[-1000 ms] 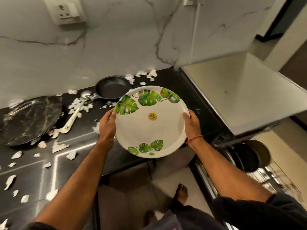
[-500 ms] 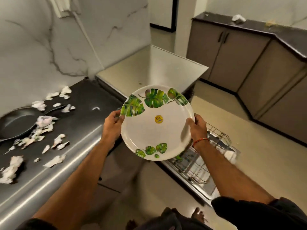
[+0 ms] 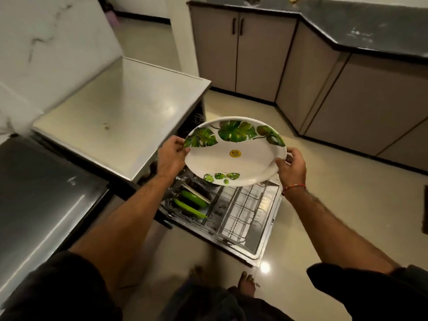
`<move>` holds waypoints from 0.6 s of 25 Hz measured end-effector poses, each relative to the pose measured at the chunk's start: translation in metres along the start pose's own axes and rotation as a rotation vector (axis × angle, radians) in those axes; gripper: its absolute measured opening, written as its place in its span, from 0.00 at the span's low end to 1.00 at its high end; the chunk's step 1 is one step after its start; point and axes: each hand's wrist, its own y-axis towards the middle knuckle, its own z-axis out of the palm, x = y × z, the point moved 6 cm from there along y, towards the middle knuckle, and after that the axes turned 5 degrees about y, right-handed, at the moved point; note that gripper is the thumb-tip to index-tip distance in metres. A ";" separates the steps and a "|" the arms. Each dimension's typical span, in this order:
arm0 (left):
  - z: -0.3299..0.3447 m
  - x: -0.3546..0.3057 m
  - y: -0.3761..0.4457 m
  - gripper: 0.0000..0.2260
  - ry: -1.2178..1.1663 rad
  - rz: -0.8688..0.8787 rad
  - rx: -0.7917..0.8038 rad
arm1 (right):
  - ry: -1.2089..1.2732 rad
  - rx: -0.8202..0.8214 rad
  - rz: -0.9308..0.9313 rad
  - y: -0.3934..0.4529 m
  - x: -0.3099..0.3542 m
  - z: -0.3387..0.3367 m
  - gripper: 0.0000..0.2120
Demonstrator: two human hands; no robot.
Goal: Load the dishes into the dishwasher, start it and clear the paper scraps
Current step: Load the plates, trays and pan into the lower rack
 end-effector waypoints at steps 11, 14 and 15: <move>0.216 0.029 0.159 0.14 0.069 -0.119 0.242 | -0.405 -0.067 -0.025 0.159 -0.099 -0.017 0.04; 0.282 0.056 0.185 0.14 0.090 -0.173 0.257 | -0.415 -0.108 -0.009 0.198 -0.152 -0.015 0.08; 0.306 0.068 0.194 0.13 0.102 -0.185 0.260 | -0.408 -0.127 0.000 0.211 -0.176 -0.015 0.09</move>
